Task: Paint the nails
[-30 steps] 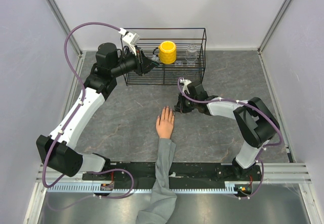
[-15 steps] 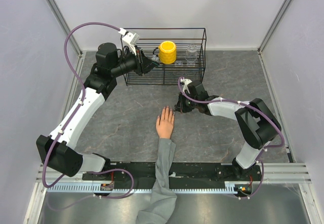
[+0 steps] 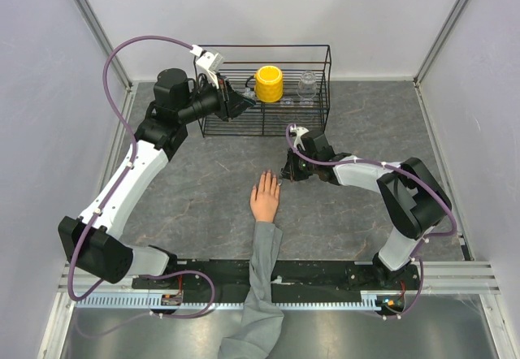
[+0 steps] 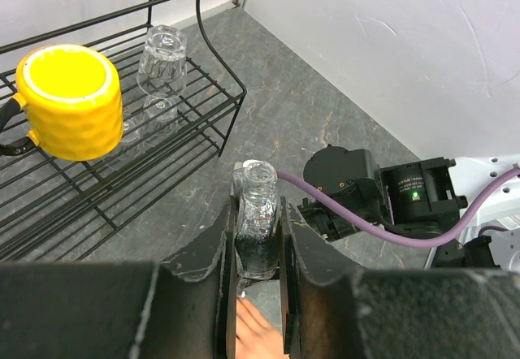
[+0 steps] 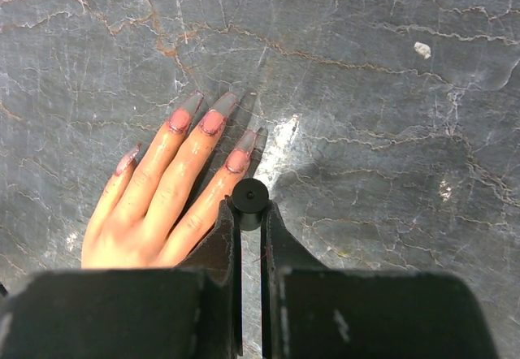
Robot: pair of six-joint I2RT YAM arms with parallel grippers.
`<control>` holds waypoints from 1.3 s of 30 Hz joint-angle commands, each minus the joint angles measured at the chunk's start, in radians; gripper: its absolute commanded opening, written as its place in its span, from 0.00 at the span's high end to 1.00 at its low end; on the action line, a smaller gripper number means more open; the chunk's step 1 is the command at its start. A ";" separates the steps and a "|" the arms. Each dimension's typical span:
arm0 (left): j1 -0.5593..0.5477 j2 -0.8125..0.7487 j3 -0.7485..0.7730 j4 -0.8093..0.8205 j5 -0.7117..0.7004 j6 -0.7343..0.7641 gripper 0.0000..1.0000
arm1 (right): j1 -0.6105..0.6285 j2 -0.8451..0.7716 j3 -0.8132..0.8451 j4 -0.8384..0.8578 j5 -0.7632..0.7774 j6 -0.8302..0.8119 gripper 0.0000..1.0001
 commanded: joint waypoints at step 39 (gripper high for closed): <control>0.005 -0.008 0.037 0.021 0.007 -0.019 0.98 | 0.007 0.039 0.068 0.025 0.016 -0.002 1.00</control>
